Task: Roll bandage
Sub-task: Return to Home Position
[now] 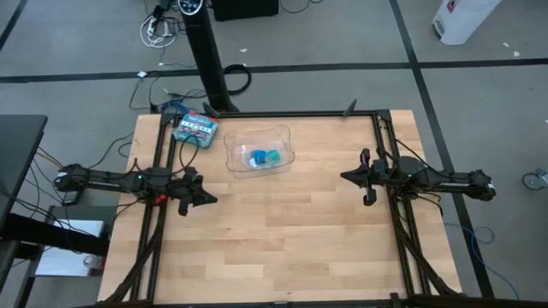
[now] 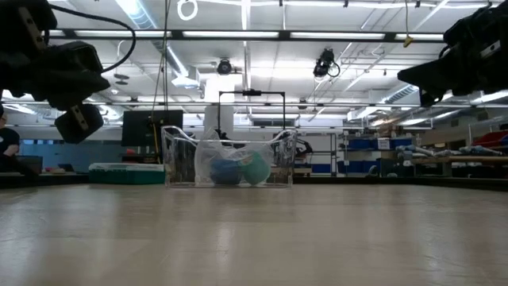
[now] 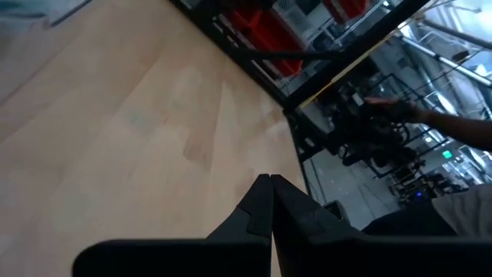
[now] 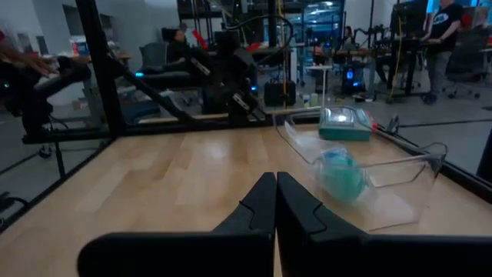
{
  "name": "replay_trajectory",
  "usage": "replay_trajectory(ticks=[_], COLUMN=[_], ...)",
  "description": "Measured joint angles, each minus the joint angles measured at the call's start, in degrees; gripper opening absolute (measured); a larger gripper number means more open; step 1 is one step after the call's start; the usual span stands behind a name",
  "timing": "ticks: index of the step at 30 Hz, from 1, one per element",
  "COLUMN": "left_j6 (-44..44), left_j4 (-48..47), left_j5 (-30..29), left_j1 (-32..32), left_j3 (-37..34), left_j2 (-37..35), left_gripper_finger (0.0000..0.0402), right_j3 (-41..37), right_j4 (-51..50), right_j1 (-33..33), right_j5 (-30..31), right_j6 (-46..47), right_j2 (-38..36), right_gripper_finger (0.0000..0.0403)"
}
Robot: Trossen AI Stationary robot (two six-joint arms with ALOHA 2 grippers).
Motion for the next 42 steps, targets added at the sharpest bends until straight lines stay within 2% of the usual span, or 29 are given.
replay_trajectory(ticks=[5,16,29,42], left_j6=[0.0,0.0,0.0,0.0], left_j4=[0.0,0.0,-0.1,-0.1], left_j5=[0.0,0.0,-0.1,0.0], left_j1=[0.0,0.0,0.0,0.0], left_j3=[0.0,0.0,0.0,0.0], left_j2=[-2.2,-9.3,-11.2,-11.2], left_gripper_finger=[0.0006,0.0006,0.0006,0.0006], right_j3=[0.0,0.0,0.0,0.0], right_j4=[0.0,0.0,0.0,0.1], right_j1=[0.0,-0.1,-0.1,0.0], right_j5=[0.0,0.0,0.0,0.0], right_j6=[0.0,0.0,0.0,0.0], right_j2=[0.6,7.8,0.0,0.1], right_gripper_finger=[0.0005,0.0001,0.0004,0.0006])
